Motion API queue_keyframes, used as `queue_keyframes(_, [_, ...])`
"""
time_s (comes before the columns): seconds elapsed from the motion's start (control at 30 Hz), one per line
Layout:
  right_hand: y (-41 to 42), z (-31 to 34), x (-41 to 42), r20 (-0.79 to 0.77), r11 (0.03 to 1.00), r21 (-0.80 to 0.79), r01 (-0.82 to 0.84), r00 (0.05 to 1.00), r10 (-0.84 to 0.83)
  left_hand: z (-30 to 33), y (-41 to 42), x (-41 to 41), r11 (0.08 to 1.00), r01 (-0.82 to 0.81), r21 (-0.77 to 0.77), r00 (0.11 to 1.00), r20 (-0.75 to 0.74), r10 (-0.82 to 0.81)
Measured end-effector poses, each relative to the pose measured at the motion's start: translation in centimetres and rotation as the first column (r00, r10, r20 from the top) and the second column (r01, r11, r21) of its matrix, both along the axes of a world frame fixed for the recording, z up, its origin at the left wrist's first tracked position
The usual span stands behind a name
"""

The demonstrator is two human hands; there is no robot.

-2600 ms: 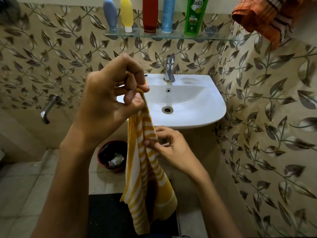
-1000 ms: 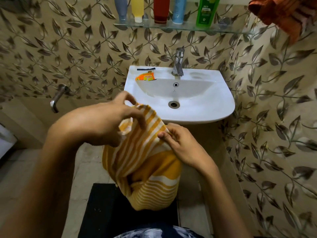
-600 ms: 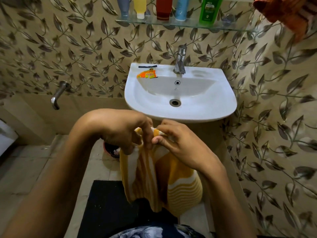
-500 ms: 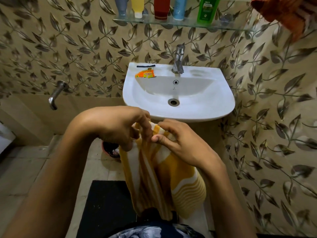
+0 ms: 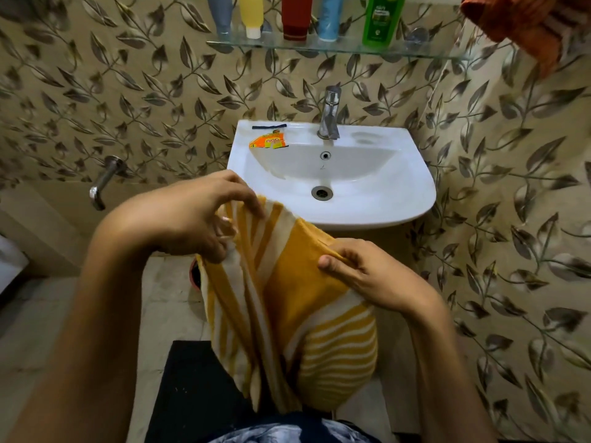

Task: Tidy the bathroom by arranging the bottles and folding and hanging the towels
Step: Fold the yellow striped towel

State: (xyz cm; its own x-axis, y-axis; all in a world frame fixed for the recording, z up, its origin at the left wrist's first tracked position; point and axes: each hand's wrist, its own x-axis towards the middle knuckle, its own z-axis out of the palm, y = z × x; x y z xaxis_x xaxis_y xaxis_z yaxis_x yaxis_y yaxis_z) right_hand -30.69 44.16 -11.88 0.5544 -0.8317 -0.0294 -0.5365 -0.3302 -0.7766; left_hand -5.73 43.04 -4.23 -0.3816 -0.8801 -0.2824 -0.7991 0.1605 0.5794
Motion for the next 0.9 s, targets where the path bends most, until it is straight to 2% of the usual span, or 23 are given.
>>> queue_keyframes(0.13, [0.3,0.7,1.3,-0.013,0.998,-0.049,-0.045,0.999,0.045,-0.5,0.8,-1.6,0.982,0.184,0.048,0.980,0.065,-0.187])
queue_keyframes(0.23, [0.5,1.2,2.2,-0.081,0.986,-0.126,-0.110,0.992,0.101,-1.0,1.0,-3.4,0.935,0.333,0.123,0.925,0.149,-0.349])
queue_keyframes(0.4, [0.5,1.5,2.2,-0.102,0.979,-0.163,-0.124,0.989,0.109,-1.2,0.2,-4.0,0.893,0.418,0.166,0.882,0.161,-0.443])
queue_keyframes(0.63, [0.8,2.1,2.0,-0.052,0.983,-0.151,-0.107,0.994,0.101,-0.8,0.4,-4.0,0.897,0.406,0.178,0.905,0.060,-0.421])
queue_keyframes(0.9, [0.9,1.8,1.3,-0.108,0.992,-0.122,-0.033,0.994,0.019,-1.1,1.3,-4.7,0.906,0.422,0.024,0.889,0.187,-0.419])
